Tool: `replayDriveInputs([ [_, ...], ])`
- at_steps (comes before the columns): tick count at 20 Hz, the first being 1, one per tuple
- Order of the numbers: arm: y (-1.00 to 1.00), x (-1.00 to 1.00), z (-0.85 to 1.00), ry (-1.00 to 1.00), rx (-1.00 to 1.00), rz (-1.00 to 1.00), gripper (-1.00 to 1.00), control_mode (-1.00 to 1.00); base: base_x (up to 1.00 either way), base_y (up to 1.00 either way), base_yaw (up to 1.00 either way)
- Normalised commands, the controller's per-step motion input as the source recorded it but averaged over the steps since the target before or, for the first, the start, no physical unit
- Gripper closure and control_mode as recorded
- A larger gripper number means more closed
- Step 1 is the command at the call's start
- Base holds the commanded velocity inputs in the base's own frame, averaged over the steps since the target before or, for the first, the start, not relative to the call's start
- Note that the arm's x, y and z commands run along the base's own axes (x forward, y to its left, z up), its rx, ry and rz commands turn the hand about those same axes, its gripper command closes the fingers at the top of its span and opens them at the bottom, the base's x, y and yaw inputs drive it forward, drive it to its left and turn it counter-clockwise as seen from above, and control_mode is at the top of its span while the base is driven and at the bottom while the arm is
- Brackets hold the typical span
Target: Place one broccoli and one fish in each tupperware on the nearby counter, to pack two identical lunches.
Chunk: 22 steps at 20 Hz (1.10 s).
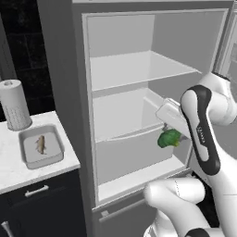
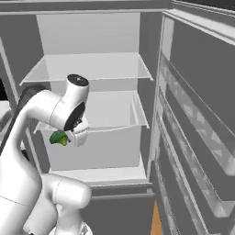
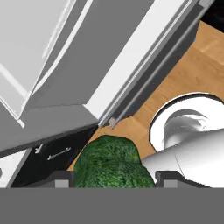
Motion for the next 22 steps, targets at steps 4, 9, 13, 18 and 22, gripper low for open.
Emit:
replayDriveInputs([
  [4,0.00,0.00,0.00,0.00,0.00,0.00,1.00,1.00,-0.88,0.83,0.07],
  [9,0.00,0.00,0.00,0.00,0.00,0.00,1.00,1.00,-0.43,1.00,0.01],
  [13,0.00,0.00,0.00,0.00,0.00,0.00,1.00,1.00,-0.31,1.00,-0.22],
  [18,0.00,0.00,0.00,0.00,0.00,0.00,1.00,1.00,-0.03,0.99,-0.31],
  [22,0.00,0.00,0.00,0.00,0.00,0.00,1.00,1.00,0.31,0.81,-0.25],
])
